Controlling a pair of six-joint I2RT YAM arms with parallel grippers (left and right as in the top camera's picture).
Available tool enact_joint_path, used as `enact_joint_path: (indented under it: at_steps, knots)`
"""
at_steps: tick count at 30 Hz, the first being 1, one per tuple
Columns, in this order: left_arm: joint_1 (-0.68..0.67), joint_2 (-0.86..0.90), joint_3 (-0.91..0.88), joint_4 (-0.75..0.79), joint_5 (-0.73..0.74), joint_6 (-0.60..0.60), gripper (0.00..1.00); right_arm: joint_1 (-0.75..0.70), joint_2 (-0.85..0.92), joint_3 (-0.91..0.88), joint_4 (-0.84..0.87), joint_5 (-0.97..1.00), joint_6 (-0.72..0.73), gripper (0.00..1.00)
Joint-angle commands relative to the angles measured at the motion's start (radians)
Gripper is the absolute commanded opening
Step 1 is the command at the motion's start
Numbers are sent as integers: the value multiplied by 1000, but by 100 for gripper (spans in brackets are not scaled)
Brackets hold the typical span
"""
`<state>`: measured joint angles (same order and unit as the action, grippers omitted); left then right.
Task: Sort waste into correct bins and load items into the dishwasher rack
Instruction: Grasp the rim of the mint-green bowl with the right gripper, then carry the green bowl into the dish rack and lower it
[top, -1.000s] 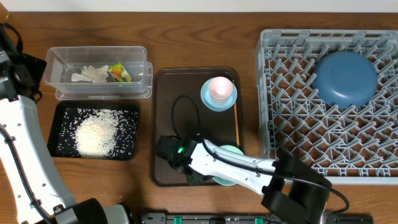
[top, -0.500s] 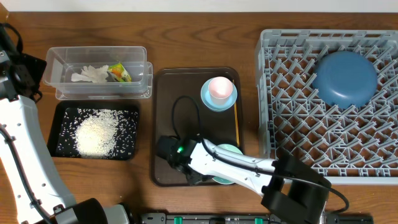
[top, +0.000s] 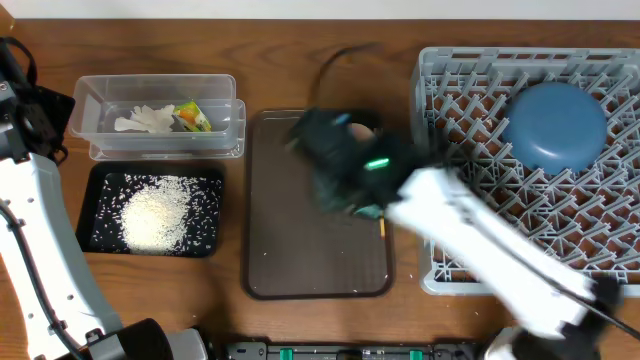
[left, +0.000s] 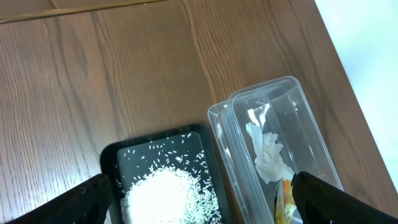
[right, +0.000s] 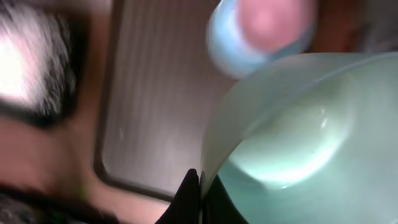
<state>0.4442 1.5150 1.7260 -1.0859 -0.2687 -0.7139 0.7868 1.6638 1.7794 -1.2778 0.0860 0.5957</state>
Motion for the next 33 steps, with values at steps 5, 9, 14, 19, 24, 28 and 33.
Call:
enact_joint_path:
  at_steps: [5, 9, 14, 19, 24, 28, 33]
  knots:
    - [4, 3, 1, -2, -13, -2, 95, -453, -192, 13, -63, -178, -259, 1]
    - [4, 3, 1, -2, -13, -2, 95, -727, -206, -16, -103, -473, -490, 1]
    - [4, 3, 1, -2, -13, -2, 95, -1003, -204, -142, -71, -820, -713, 1]
    - [4, 3, 1, -2, -13, -2, 95, -1217, -204, -335, 33, -1121, -835, 1]
    - [4, 3, 1, -2, -13, -2, 95, -1343, -204, -510, 124, -1304, -889, 1]
    - [4, 3, 1, -2, -13, -2, 95, -1404, -204, -618, 200, -1325, -889, 1]
    - [4, 3, 1, -2, -13, -2, 95, -1424, -203, -729, 302, -1335, -889, 1]
